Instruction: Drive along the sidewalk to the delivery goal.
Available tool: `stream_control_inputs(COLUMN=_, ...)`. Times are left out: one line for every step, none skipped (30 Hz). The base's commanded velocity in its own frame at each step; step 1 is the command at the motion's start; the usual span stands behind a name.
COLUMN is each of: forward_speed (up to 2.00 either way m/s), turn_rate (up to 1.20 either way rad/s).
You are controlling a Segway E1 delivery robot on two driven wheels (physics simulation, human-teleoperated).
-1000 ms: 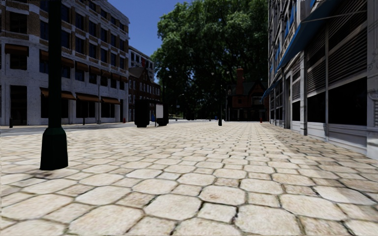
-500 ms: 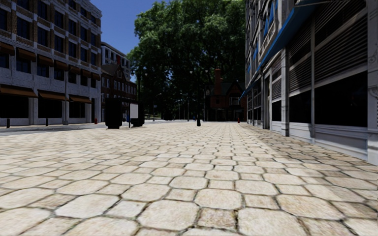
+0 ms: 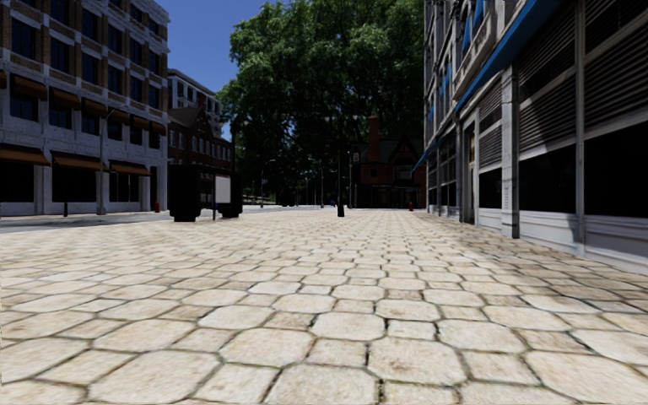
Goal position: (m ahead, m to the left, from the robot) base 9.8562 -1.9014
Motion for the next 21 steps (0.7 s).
stream_control_inputs(forward_speed=2.0, turn_rate=-0.07)
stream_control_inputs(forward_speed=2.0, turn_rate=-0.16)
stream_control_inputs(forward_speed=2.0, turn_rate=-0.22)
stream_control_inputs(forward_speed=2.0, turn_rate=-0.24)
stream_control_inputs(forward_speed=2.0, turn_rate=-0.25)
stream_control_inputs(forward_speed=2.0, turn_rate=-0.26)
stream_control_inputs(forward_speed=2.0, turn_rate=-0.26)
stream_control_inputs(forward_speed=2.0, turn_rate=-0.26)
stream_control_inputs(forward_speed=2.0, turn_rate=-0.25)
stream_control_inputs(forward_speed=2.0, turn_rate=-0.05)
stream_control_inputs(forward_speed=2.0, turn_rate=-0.05)
stream_control_inputs(forward_speed=2.0, turn_rate=0.0)
stream_control_inputs(forward_speed=2.0, turn_rate=0.0)
stream_control_inputs(forward_speed=2.0, turn_rate=0.0)
stream_control_inputs(forward_speed=2.0, turn_rate=0.0)
stream_control_inputs(forward_speed=2.0, turn_rate=0.0)
stream_control_inputs(forward_speed=2.0, turn_rate=0.0)
stream_control_inputs(forward_speed=2.0, turn_rate=0.0)
stream_control_inputs(forward_speed=2.0, turn_rate=0.0)
stream_control_inputs(forward_speed=2.0, turn_rate=0.0)
stream_control_inputs(forward_speed=2.0, turn_rate=0.0)
